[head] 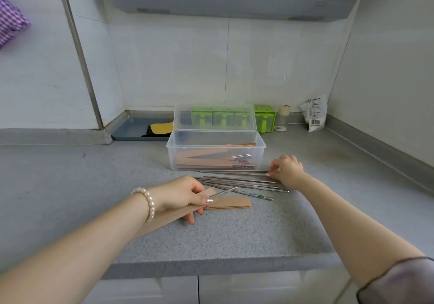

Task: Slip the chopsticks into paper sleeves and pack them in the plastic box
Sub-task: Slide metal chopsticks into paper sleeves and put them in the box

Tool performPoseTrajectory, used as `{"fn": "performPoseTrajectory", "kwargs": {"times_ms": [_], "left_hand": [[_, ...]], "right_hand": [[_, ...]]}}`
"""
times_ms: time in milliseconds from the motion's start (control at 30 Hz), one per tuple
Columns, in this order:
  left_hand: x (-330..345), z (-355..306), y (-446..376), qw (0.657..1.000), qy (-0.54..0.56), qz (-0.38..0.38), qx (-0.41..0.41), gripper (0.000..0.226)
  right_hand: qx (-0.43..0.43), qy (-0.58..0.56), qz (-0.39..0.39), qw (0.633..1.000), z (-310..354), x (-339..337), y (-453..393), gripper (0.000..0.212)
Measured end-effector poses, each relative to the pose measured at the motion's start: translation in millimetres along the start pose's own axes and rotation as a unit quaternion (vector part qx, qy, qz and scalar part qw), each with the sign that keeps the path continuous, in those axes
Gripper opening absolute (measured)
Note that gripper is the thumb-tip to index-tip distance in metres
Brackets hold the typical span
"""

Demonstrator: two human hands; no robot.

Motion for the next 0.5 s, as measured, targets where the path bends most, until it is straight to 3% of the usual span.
{"fn": "performPoseTrajectory", "kwargs": {"times_ms": [100, 200, 267, 333, 367, 433, 500], "left_hand": [[0, 0, 1, 1.0, 0.004, 0.004, 0.006, 0.01], [-1, -1, 3, 1.0, 0.017, 0.006, 0.013, 0.011], [0, -3, 5, 1.0, 0.021, 0.005, 0.02, 0.011], [0, -6, 6, 0.999, 0.023, 0.005, 0.029, 0.009], [0, -8, 7, 0.999, 0.022, 0.005, 0.034, 0.008], [1, -12, 8, 0.999, 0.026, 0.006, 0.044, 0.008], [0, -16, 10, 0.998, 0.038, 0.007, 0.049, 0.007]], "right_hand": [[-0.038, -0.072, -0.023, 0.996, 2, -11, 10, 0.014], [-0.06, -0.283, -0.052, 0.956, 3, -41, 32, 0.009], [-0.067, -0.492, -0.059, 0.866, -1, -60, 49, 0.004], [-0.09, -0.639, -0.021, 0.764, -6, -73, 61, 0.025], [-0.099, -0.666, -0.004, 0.739, -9, -76, 64, 0.037], [-0.111, -0.663, 0.012, 0.74, -13, -78, 69, 0.049], [-0.113, -0.625, 0.006, 0.772, -16, -78, 72, 0.055]]}}
Point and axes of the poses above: each hand's wrist, its own y-axis away from the middle knuckle, its own x-axis out of the palm, z = x × y, the point moved 2 cm from there along -y, towards the middle knuckle
